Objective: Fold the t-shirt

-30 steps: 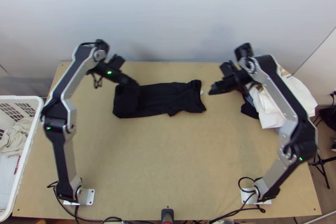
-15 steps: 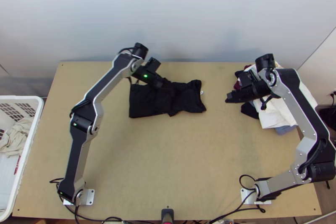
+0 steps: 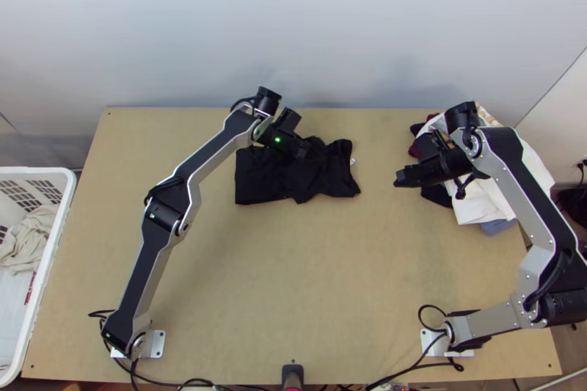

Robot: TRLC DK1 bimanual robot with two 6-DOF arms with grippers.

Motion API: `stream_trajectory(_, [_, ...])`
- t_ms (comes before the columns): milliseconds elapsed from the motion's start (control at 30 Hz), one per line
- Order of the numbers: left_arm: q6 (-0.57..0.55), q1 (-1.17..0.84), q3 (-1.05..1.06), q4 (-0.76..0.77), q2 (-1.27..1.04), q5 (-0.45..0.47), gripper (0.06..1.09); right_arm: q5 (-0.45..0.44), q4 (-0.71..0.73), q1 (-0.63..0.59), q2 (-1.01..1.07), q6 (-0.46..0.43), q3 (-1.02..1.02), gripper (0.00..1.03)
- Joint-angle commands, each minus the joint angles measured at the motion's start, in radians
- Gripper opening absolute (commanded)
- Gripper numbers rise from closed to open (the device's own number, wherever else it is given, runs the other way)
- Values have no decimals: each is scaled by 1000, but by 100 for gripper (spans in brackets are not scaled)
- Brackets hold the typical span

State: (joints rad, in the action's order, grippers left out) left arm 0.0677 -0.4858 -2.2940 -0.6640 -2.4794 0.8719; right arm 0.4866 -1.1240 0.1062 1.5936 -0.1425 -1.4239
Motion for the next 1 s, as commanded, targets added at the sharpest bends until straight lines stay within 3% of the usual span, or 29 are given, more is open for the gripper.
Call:
stream_trajectory(0, [-5, -13, 4, -32, -6, -17, 105, 0, 13, 13, 12, -2, -9, 7])
stream_trajectory(333, [35, 42, 34, -217, 120, -17, 105, 1, 23, 13, 3, -12, -6, 9])
stream_trajectory(533, [57, 81, 131, -236, 246, -28, 103, 1, 36, 3, -9, -20, 3, 9])
stream_trajectory(667, [218, 127, 188, -335, 261, -257, 82, 3, 52, 32, 14, -26, -20, 9])
stream_trajectory(833, [256, 216, 297, -339, 255, -267, 31, 3, 53, 136, 86, -29, -113, 8])
stream_trajectory(867, [250, 228, 332, -302, 263, -290, 24, 3, 53, 155, 101, -29, -135, 8])
stream_trajectory(933, [202, 233, 458, -143, 327, -425, 10, 4, 56, 191, 134, -25, -171, 8])
stream_trajectory(967, [176, 233, 541, -29, 376, -501, 10, 4, 61, 210, 154, -20, -193, 8])
